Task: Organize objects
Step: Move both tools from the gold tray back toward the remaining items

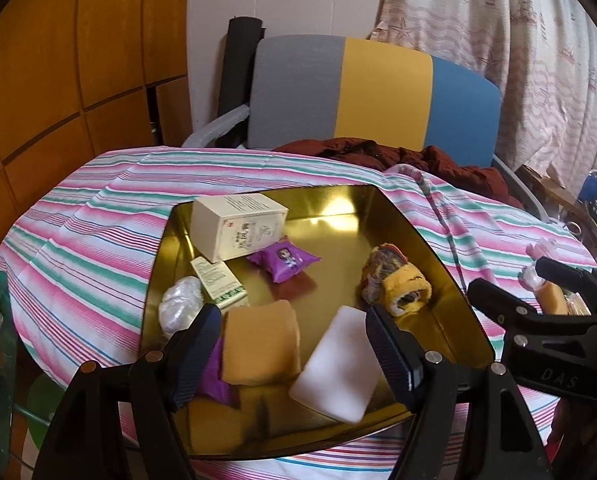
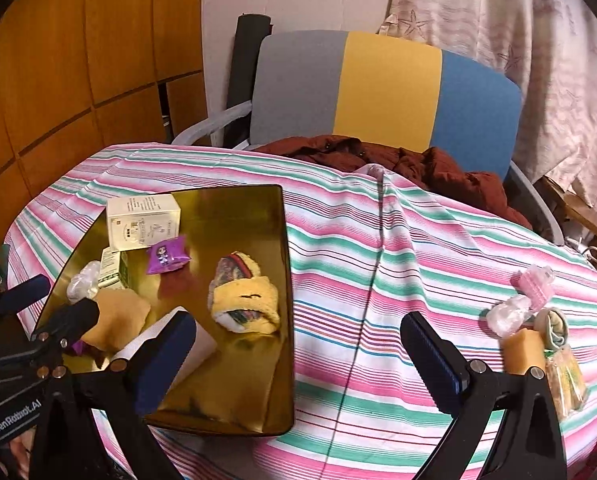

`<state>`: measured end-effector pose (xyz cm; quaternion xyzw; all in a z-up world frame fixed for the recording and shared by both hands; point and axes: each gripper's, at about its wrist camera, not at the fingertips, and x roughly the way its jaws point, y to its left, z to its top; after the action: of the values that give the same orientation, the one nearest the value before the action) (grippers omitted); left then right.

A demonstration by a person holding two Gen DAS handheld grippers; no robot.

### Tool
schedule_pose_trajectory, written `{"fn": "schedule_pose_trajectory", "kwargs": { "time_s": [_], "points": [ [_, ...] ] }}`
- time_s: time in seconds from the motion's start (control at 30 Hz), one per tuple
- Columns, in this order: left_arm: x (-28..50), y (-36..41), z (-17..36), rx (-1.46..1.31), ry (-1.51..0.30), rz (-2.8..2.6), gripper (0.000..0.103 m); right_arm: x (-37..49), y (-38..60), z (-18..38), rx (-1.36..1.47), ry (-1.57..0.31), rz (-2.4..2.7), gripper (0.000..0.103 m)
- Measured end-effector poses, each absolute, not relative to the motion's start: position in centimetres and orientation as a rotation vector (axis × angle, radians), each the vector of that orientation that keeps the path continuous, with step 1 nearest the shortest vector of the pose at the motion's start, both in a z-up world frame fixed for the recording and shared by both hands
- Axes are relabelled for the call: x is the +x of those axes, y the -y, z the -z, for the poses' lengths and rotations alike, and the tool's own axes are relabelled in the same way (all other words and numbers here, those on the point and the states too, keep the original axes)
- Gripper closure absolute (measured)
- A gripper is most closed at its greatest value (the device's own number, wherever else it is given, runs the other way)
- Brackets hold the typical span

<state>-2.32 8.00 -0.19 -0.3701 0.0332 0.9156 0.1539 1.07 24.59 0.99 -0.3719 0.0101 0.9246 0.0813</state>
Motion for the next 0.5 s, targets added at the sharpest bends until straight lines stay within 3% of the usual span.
{"fn": "schedule_pose_trajectory", "kwargs": {
  "time_s": [0.5],
  "points": [
    [-2.7,-9.2,1.2,-1.089,-0.098,-2.576,0.027,1.7,-29.3,-0.3,-1.138,-0.03,-2.646,0.0]
  ]
}}
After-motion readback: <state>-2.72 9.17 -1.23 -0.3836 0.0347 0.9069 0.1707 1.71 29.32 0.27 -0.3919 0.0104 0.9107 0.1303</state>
